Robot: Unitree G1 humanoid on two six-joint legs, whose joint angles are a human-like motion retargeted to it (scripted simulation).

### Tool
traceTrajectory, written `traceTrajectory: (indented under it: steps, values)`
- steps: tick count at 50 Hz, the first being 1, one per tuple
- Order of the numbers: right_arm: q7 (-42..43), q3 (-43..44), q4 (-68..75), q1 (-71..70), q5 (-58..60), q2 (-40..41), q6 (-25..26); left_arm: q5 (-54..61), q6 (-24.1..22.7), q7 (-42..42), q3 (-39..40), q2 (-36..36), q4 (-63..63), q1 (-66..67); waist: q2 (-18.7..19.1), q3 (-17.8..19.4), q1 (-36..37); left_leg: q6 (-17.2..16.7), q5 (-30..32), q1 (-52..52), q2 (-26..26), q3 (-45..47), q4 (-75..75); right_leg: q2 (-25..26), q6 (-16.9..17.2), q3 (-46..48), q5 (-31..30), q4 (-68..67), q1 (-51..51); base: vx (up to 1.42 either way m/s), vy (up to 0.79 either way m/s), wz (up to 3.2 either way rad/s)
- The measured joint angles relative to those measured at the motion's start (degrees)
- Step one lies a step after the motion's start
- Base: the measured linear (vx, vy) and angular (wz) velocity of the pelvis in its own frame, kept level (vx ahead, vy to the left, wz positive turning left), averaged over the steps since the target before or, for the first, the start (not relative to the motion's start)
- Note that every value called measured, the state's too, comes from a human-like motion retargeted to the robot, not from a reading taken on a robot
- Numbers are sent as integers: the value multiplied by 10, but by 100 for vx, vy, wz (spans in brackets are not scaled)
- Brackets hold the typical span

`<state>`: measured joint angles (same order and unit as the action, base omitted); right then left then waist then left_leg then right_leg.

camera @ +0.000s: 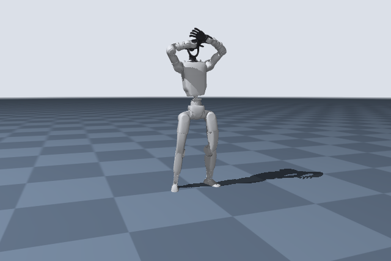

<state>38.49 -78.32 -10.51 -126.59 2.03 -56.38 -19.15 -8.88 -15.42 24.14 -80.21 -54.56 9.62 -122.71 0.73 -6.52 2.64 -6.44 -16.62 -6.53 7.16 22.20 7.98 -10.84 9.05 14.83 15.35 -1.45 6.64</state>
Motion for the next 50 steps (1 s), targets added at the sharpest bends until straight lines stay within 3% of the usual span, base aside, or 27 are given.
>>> traceTrajectory:
  steps: [5,8,11,14,18,21,24,25,28,30,34,37,40,45,50]
  values:
    - [-66,-17,138,5,-85,8,-1,-45,-11,62,0,-5,-198,16,-17,12,-13,-7,-2,-6,2,-2,1,2,-10,1,2,-1,7,0,0,0]
    - [-150,-19,132,42,-73,-3,-1,-43,10,99,1,7,-202,-6,-44,13,-35,-11,-2,-7,2,-5,1,2,-12,4,3,-1,10,0,0,0]
    - [-186,-19,51,66,8,-16,-9,-39,32,138,12,9,-126,-24,-56,6,-49,-9,-2,-5,0,-7,0,0,-8,7,4,0,10,0,0,0]
    - [-173,-19,-58,63,42,-31,-13,-6,51,151,7,14,-20,-38,-51,11,-46,-5,-2,-6,-2,-8,1,-2,-3,9,5,0,12,0,0,0]
    - [-123,-19,-111,41,-14,-26,-11,25,47,59,0,16,41,-15,-26,15,-27,1,-3,-6,-3,-6,1,-3,-1,7,4,1,11,0,0,0]
    - [-53,-18,-56,19,-22,-11,-9,-22,10,23,0,7,-41,18,-5,9,-14,0,-3,-4,-1,-4,1,-2,-3,5,3,1,8,0,0,0]
    - [-11,-18,36,3,18,1,5,-137,-4,61,0,1,-182,16,2,1,-13,-4,-2,-2,1,-3,0,1,-7,2,2,0,4,0,0,0]
    - [-9,-19,66,1,36,2,11,-174,0,84,0,3,-226,7,0,0,-15,-6,-2,-2,1,-3,0,1,-8,2,2,0,4,0,0,0]
    - [-65,-19,100,13,65,-7,19,-133,-8,116,0,18,-288,-10,-20,2,-31,-9,-1,-2,1,-4,-1,1,-10,2,2,-2,4,0,0,0]
    - [-105,-19,81,23,116,-18,13,-188,39,154,0,21,-246,-51,-34,3,-41,-10,-1,-2,0,-4,-1,1,-9,3,3,-1,4,0,0,0]
    - [-145,-19,-49,22,178,-37,3,-75,52,133,2,27,-91,-57,-44,8,-50,-7,-1,-5,-2,-4,-1,-2,-3,5,4,-1,8,0,0,0]
    - [-101,-19,-125,-2,149,-37,14,93,32,96,3,23,16,-31,-37,16,-48,-3,-1,-8,-4,-3,0,-4,0,5,4,1,11,0,0,0]
    - [-31,-19,-116,-26,103,-33,25,148,23,44,0,10,60,3,-21,17,-36,0,-1,-9,-4,-1,-1,-4,1,3,3,1,11,0,0,0]
    - [-32,-19,49,-16,31,-8,25,42,-13,-37,0,-27,-120,66,6,-8,-23,-6,1,-6,0,2,-2,0,-3,-2,0,0,4,0,0,0]
    - [-160,-19,111,33,73,-34,15,-44,-11,16,0,7,-281,12,-25,-7,-29,-15,2,-5,2,0,-3,3,-8,-1,0,0,4,0,0,0]
